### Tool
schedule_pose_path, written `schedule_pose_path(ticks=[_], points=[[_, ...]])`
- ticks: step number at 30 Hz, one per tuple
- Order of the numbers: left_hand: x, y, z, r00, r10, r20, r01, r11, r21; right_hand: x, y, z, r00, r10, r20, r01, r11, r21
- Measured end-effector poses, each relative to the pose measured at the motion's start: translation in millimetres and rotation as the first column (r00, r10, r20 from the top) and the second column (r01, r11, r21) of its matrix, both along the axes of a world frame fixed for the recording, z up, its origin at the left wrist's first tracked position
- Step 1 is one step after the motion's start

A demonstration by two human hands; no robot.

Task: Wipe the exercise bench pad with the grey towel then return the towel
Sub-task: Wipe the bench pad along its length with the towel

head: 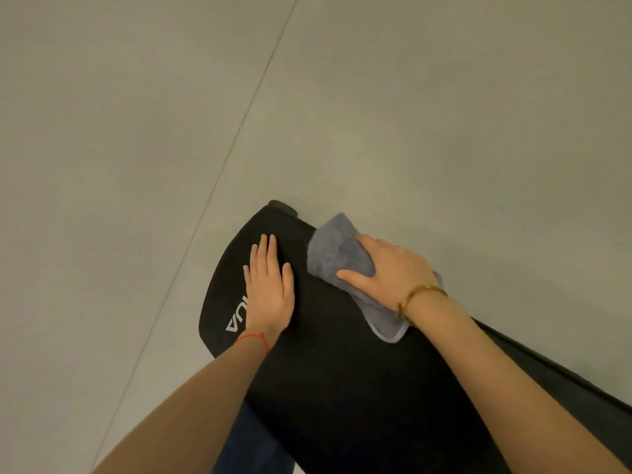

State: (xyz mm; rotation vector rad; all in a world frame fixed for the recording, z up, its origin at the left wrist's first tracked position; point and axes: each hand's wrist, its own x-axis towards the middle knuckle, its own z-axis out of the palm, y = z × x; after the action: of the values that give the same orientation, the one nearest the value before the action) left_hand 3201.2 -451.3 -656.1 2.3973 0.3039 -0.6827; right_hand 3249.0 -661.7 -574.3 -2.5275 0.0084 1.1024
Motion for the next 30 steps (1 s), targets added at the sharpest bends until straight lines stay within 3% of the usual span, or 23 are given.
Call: schedule_pose_path(ticks=[2,5,13,18,23,30], points=[[1.4,-0.5,1.7,1.000,0.006,-0.019,-0.006,1.000,0.006,-21.6,-26.2,29.3,1.000,0.016,-0.003,-0.016,1.000,-0.015],[2.4,-2.6,2.6,1.000,0.004,-0.030,-0.004,1.000,0.023,-12.9,-25.4,25.7,0.998,0.054,-0.029,-0.056,0.997,-0.048],[-1.6,-2.3,-4.5,1.000,0.003,-0.021,-0.002,0.999,0.043,68.8,67.4,-66.6,0.982,0.069,-0.176,-0.043,0.988,0.147],[0.2,-2.4,1.6,0.999,-0.004,-0.036,0.005,1.000,0.025,23.0,12.9,-15.1,0.994,-0.021,-0.108,0.039,0.986,0.160],[-5.3,-11.3,14.1,0.999,0.033,-0.040,-0.032,0.999,0.023,-39.2,-64.0,60.6,0.995,-0.058,-0.086,0.062,0.997,0.041],[-35.4,-44.8,38.1,0.999,0.048,0.011,-0.048,0.999,-0.001,13.6,0.1,-2.1,0.990,0.015,-0.138,-0.011,0.999,0.032]])
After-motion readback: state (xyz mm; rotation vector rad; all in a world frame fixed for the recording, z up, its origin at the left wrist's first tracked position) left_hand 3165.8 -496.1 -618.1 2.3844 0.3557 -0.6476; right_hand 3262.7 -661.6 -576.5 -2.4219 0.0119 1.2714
